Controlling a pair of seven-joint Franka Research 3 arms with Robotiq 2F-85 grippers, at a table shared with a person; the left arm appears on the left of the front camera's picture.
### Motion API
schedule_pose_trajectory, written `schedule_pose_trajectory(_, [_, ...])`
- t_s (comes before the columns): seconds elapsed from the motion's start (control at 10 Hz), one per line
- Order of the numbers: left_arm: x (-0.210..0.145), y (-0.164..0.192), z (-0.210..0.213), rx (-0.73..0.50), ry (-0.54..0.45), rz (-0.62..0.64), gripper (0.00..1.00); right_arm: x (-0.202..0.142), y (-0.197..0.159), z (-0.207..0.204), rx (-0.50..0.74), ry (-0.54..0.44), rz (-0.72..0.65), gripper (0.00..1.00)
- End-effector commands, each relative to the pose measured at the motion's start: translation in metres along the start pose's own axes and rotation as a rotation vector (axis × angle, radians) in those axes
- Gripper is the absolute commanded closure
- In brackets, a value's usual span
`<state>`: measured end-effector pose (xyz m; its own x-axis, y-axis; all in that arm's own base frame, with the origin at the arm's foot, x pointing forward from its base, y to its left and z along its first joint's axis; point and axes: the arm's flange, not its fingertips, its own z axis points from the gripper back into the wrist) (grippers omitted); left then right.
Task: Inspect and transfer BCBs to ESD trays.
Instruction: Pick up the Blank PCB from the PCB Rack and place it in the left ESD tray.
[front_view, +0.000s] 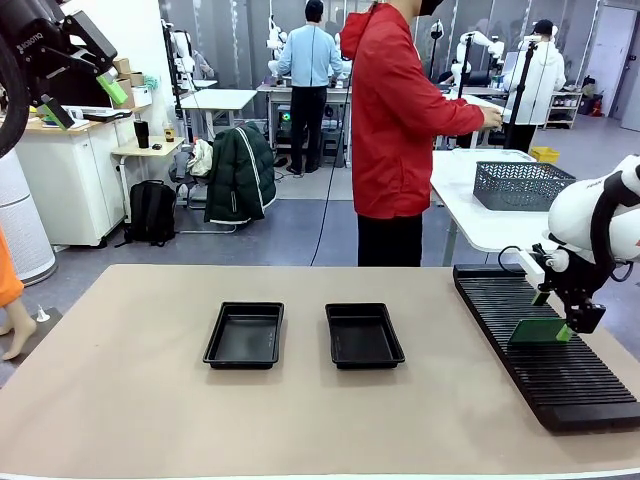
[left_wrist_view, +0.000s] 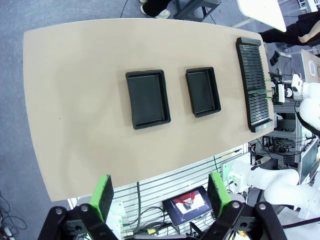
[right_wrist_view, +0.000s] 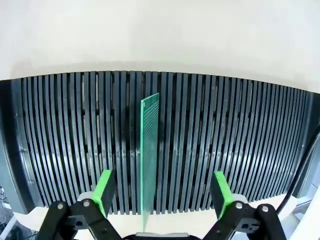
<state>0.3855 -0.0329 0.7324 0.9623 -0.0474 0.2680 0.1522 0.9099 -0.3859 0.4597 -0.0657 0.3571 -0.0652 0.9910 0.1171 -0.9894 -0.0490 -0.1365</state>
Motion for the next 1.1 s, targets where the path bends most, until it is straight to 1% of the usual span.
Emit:
schedule_pose_trajectory(0.0, [-0.0002, 0.0005, 0.0004, 0.000, -0.003, -0.001, 0.00, 0.0015, -0.0001, 0.0021, -0.006, -0.004, 0.002, 0.00])
schedule_pose_trajectory(0.6, [-0.0002, 0.0005, 0.0004, 0.000, -0.003, -0.001, 0.00, 0.0006, -0.0003, 0.0004, -0.001, 0.000, 0.001, 0.00])
schedule_pose_trajectory(0.7, [-0.0002, 0.0005, 0.0004, 0.000, -0.003, -0.001, 0.00, 0.0020, 0.0023, 0.0007, -0.011, 0.002, 0.043, 0.05])
schedule_pose_trajectory(0.8, [-0.0002, 0.0005, 0.0004, 0.000, -0.003, -0.001, 0.00, 0.0026, 0.0044, 0.0025, -0.003, -0.001, 0.052, 0.14])
schedule_pose_trajectory(1.0, [-0.0002, 0.0005, 0.0004, 0.000, -0.003, -0.001, 0.00, 0.0024, 0.0052, 0.0029, 0.014, -0.003, 0.066, 0.28])
